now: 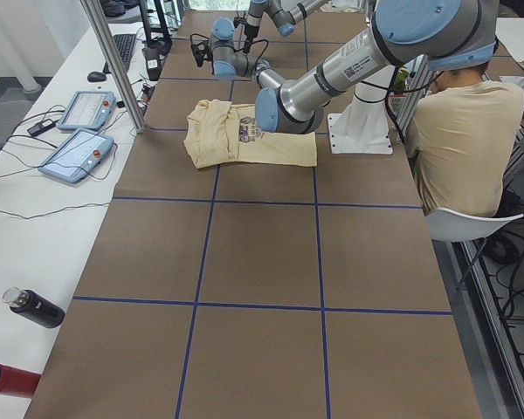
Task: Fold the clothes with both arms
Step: 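Release the sleeve near the collar while the right gripper moves to the hem corner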
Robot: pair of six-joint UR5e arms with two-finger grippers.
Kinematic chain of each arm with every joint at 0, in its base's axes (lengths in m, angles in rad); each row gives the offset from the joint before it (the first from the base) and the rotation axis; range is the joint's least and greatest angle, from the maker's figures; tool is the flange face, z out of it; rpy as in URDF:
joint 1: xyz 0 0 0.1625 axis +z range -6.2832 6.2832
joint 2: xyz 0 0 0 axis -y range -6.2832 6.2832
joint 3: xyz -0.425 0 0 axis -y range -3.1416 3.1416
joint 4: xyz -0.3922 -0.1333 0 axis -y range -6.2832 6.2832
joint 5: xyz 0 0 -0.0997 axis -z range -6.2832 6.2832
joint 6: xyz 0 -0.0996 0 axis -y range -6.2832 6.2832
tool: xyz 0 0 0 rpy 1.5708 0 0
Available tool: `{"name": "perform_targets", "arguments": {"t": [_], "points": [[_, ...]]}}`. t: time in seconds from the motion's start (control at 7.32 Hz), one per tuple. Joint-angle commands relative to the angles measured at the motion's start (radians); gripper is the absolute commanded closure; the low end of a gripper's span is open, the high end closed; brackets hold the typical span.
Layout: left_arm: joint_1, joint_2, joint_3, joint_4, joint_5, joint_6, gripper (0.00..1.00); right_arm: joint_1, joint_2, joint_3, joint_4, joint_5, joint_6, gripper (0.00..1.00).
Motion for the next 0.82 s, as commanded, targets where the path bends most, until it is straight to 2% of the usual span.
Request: {"name": "perform_targets", "arguments": {"t": [0.0,0.14,0.27,0.41,0.55,0.68], "points": [[-0.016,0.179,-0.228,0.011,-0.132,0.008,0.21,-0.215,0.069,0.105,0.044,-0.108,0.436,0.0],[-0.031,0.257,-0.324,0.011,-0.161,0.01,0.21,-0.35,0.074,0.178,0.029,-0.27,0.572,0.0],[-0.054,0.342,-0.42,0.013,-0.204,0.05,0.21,-0.421,0.078,0.293,-0.091,-0.317,0.744,0.01],[-0.079,0.436,-0.511,0.013,-0.235,0.112,0.21,-0.51,0.101,0.406,-0.294,-0.369,0.838,0.02],[-0.102,0.51,-0.579,0.013,-0.273,0.154,0.2,-0.626,0.102,0.435,-0.353,-0.494,0.921,0.03],[-0.107,0.574,-0.641,0.013,-0.28,0.157,0.19,-0.692,0.1,0.434,-0.358,-0.571,0.964,0.03]]}}
